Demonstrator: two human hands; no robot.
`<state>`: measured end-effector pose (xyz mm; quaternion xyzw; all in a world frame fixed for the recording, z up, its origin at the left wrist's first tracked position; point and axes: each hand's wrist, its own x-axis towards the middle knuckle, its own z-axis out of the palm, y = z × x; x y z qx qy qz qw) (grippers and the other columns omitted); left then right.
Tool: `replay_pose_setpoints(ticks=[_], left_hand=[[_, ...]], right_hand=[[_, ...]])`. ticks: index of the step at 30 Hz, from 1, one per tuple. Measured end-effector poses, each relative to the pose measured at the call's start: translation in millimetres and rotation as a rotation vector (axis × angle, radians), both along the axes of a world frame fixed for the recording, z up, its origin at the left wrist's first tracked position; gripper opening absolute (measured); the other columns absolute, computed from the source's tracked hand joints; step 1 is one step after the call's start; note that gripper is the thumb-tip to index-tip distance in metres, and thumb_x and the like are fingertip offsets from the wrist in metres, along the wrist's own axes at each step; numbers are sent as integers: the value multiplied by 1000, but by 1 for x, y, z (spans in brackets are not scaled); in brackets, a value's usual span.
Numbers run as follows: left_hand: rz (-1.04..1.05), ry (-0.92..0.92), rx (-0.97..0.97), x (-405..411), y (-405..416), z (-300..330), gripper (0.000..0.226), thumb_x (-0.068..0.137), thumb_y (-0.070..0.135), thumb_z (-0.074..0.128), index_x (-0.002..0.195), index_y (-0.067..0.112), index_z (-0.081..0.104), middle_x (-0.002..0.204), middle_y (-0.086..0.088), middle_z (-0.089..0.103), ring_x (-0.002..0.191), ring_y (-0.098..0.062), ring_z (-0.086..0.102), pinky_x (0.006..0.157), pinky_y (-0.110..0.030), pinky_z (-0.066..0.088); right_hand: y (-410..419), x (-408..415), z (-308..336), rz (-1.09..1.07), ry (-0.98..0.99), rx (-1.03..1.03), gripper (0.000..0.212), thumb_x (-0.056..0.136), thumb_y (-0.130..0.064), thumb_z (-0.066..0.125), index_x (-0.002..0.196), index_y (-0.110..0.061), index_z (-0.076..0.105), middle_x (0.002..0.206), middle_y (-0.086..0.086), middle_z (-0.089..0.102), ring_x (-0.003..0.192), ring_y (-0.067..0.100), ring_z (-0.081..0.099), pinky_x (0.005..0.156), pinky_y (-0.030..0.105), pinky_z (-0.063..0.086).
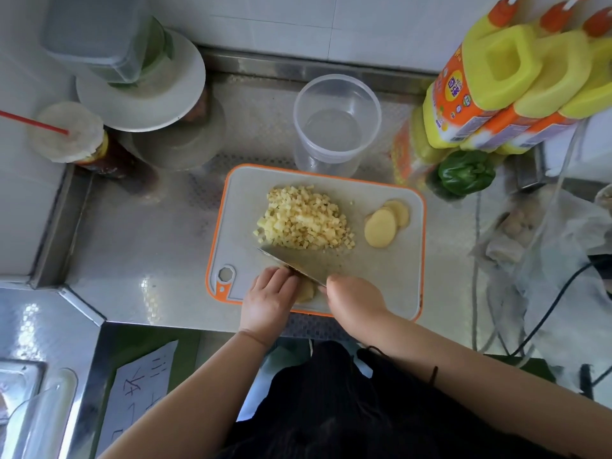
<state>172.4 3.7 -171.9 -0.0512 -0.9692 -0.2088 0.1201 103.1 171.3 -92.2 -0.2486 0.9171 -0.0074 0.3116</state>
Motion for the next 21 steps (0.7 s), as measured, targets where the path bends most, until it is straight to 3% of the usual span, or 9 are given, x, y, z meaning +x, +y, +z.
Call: replay_pose_setpoints(ticks=[7,11,13,15,17,19,21], left_hand=[[-10,54,9,-2,-2,5,15,83,4,75,95,7,66,97,-9,63,89,-28,53,75,-40,51],[-96,135,24,-26,5,46,18,86,2,59,101,8,66,101,-9,63,88,-28,54,73,-37,46],[-225,1,-39,-62,8,61,27,81,1,59,103,12,71,105,-5,67,97,-27,56,77,-39,50],[-460,-323,-151,-100,12,68,35,77,-5,60,104,14,71,105,-3,67,104,-27,57,83,-38,50],[-604,-639,-329,-126,19,76,28,84,-3,56,99,16,70,93,-2,61,97,-26,56,72,-33,45],[-663,-746,-538,-137,25,82,24,85,-2,53,84,17,66,80,0,52,80,-23,52,55,-28,34],[-683,-764,-674,-139,24,86,22,86,-2,51,80,16,61,78,0,53,74,-22,50,49,-26,30]], right_hand=[[-1,-2,-3,-58,-61,-78,35,105,-29,30,100,-4,54,61,-1,33,64,23,46,56,32,33],[-2,-4,-6,-88,-47,-51,22,103,-21,37,97,-7,53,73,5,53,66,25,46,55,33,34],[-2,-3,-5,-89,5,-32,25,103,-24,38,84,-10,45,63,2,44,61,24,44,46,29,28],[-2,-1,-3,-83,-6,-30,30,104,-26,37,77,-13,38,57,-1,32,50,18,36,42,28,20],[-3,0,-4,-92,-17,-31,31,103,-21,39,73,-13,38,57,-2,33,47,14,30,42,28,20],[-3,2,-4,-98,-12,-23,24,101,-16,43,77,-13,40,57,-2,34,46,13,31,41,29,21],[-4,3,-4,-103,-14,-4,19,98,-11,47,81,-12,39,57,-2,34,45,14,31,40,28,20]])
